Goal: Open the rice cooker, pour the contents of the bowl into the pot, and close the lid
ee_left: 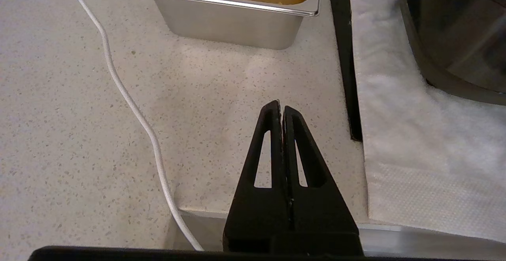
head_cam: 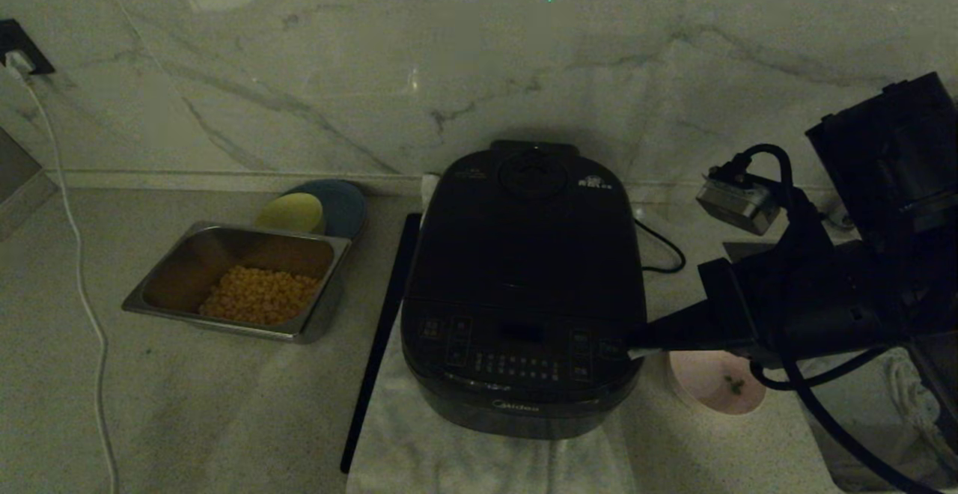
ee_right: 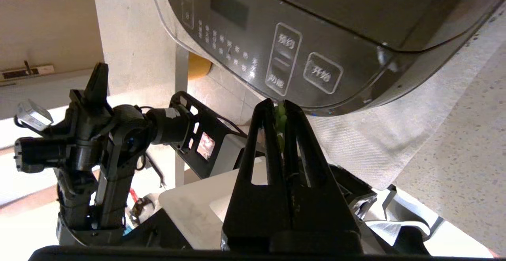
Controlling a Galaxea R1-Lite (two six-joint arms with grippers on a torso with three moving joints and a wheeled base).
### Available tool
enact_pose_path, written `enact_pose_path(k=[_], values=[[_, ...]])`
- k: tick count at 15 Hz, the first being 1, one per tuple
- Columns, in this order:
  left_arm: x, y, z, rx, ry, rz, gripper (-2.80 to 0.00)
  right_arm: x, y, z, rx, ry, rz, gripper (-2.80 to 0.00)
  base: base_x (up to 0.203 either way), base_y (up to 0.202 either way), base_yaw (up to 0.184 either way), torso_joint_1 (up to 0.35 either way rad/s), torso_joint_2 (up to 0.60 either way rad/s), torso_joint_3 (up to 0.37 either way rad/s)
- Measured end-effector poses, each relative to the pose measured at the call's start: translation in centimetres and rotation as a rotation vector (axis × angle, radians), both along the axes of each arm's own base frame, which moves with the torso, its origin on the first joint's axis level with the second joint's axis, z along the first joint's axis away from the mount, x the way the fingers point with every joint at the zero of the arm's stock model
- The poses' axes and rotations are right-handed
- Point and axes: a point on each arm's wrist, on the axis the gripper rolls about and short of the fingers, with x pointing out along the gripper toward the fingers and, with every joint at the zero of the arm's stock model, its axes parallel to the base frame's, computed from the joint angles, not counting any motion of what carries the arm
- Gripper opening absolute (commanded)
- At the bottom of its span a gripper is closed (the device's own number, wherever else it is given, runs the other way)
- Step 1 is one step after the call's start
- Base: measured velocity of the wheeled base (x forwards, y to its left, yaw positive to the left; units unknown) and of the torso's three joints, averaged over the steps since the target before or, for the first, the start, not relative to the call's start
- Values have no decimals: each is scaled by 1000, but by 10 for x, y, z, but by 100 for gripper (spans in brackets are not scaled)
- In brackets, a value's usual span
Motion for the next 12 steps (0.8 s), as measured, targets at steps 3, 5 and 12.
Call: enact_pose_path(k=[3,5,12], values=[[0,0,0,0,0,0,-280,3,-2,-3,-3,11,-8,-280,0,0,0,0,0,0],[0,0,0,0,0,0,-280,6,-3,-4,-2,10,-15,-280,0,0,0,0,0,0],[0,0,0,0,0,0,-280,17,-2,-6,14,2,-28,-280,0,0,0,0,0,0]])
